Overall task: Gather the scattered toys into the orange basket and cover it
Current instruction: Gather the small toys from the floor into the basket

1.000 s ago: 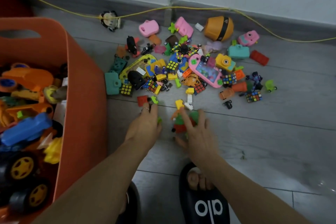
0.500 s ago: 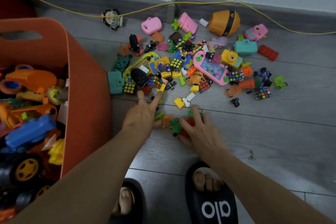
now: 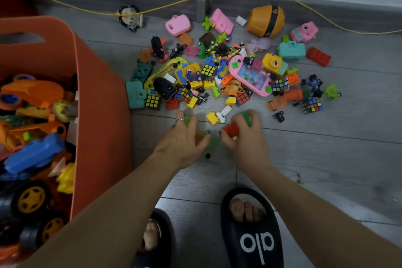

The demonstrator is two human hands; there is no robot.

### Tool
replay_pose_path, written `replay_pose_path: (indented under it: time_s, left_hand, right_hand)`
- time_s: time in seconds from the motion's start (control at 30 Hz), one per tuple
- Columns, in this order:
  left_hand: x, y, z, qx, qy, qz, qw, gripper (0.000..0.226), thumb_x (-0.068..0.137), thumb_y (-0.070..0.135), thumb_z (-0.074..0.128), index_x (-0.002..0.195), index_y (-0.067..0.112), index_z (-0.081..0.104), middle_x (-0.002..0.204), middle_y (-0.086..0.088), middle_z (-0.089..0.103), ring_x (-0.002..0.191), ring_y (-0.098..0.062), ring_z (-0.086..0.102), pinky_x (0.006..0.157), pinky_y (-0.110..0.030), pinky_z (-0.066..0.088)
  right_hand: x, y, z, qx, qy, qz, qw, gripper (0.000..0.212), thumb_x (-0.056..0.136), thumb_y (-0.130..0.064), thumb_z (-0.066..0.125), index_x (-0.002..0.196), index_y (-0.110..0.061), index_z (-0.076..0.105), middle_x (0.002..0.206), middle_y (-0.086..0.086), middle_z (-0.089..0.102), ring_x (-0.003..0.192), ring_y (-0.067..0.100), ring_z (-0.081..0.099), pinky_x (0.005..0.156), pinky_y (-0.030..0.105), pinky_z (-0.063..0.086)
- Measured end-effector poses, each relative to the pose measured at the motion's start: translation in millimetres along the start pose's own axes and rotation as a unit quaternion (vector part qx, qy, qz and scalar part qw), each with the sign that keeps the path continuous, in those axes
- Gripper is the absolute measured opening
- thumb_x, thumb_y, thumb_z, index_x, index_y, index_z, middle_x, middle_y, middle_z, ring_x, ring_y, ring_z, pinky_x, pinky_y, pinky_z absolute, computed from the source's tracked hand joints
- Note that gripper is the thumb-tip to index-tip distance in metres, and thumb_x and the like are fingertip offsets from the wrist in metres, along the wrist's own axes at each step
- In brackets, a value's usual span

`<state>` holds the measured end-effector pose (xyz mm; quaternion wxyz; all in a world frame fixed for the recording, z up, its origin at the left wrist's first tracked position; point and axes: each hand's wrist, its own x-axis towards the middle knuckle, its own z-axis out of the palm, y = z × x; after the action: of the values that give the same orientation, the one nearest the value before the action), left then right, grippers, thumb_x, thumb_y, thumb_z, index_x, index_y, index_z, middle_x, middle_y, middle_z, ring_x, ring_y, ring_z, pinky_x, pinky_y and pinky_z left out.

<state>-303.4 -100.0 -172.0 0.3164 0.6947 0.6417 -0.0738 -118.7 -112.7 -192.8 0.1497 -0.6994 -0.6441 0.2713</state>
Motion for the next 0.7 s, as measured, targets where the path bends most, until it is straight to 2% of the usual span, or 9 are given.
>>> replay_pose_path:
  time_s: [0.07,0.17,0.27,0.33,0.47,0.53,0.6,0.7]
  left_hand:
    - [1,2,3,0.015,-0.012,0.003,1.000,0.073,0.086,0.071,0.044,0.141,0.026,0.026,0.146,-0.014,0.018,0.114,-0.035,0.052,0.087,-0.041,0.047]
    - [2,8,6,0.042,-0.006,0.007,0.999,0.082,0.076,0.073,0.057,0.138,0.031,0.024,0.139,-0.011,0.018,0.109,-0.034,0.051,0.085,-0.041,0.049]
    - [5,23,13,0.122,-0.015,-0.008,0.992,0.076,0.081,0.063,0.061,0.137,0.035,0.018,0.137,-0.016,0.016,0.101,-0.034,0.054,0.074,-0.039,0.047]
    - [5,31,18,0.167,-0.022,-0.009,0.986,0.072,0.090,0.050,0.059,0.142,0.035,0.012,0.141,-0.019,0.015,0.098,-0.033,0.057,0.067,-0.035,0.045]
    - [3,22,22,0.207,-0.023,0.038,0.977,0.071,0.097,0.039,0.053,0.147,0.032,0.004,0.147,-0.022,0.010,0.096,-0.031,0.059,0.065,-0.034,0.050]
    - [0,13,20,0.219,-0.016,0.065,0.973,0.074,0.094,0.023,0.057,0.146,0.030,0.005,0.149,-0.021,0.005,0.096,-0.030,0.059,0.065,-0.034,0.053]
    - [-4,7,17,0.210,-0.019,0.083,0.974,0.077,0.089,0.009,0.059,0.146,0.028,0.010,0.151,-0.016,0.006,0.101,-0.030,0.058,0.064,-0.033,0.050]
    - [-9,-3,16,0.176,-0.021,0.075,0.981,0.077,0.087,0.003,0.060,0.142,0.029,0.012,0.151,-0.015,0.014,0.100,-0.029,0.058,0.061,-0.033,0.040]
  right_hand:
    - [7,-5,-2,0.048,0.017,0.015,0.999,0.025,0.084,-0.038,0.070,0.097,-0.023,0.055,0.133,0.005,0.037,0.091,0.017,0.053,0.077,0.032,0.051]
    - [18,-9,-4,0.085,0.037,0.041,0.995,0.024,0.085,-0.037,0.069,0.098,-0.021,0.056,0.125,0.003,0.040,0.085,0.013,0.051,0.076,0.025,0.043]
    - [29,-12,-2,0.071,0.034,0.057,0.995,0.028,0.086,-0.041,0.067,0.103,-0.022,0.056,0.126,0.006,0.038,0.085,0.017,0.053,0.079,0.031,0.049]
    - [35,-18,0,0.040,0.009,0.059,0.997,0.034,0.088,-0.044,0.063,0.117,-0.028,0.056,0.130,0.007,0.034,0.091,0.023,0.054,0.081,0.034,0.051]
    - [41,-22,4,-0.097,-0.052,0.012,0.994,0.050,0.092,-0.053,0.054,0.139,-0.041,0.041,0.145,0.011,0.021,0.110,0.034,0.050,0.089,0.043,0.051]
    - [40,-22,7,-0.158,-0.071,-0.018,0.985,0.049,0.094,-0.054,0.049,0.140,-0.042,0.037,0.146,0.015,0.018,0.110,0.036,0.047,0.088,0.044,0.051]
    - [38,-21,10,-0.196,-0.061,-0.051,0.977,0.044,0.095,-0.052,0.048,0.137,-0.038,0.039,0.144,0.017,0.022,0.106,0.036,0.048,0.080,0.042,0.050]
    - [34,-20,12,-0.215,-0.051,-0.078,0.972,0.037,0.095,-0.050,0.048,0.127,-0.031,0.044,0.144,0.019,0.026,0.104,0.037,0.049,0.071,0.041,0.050]
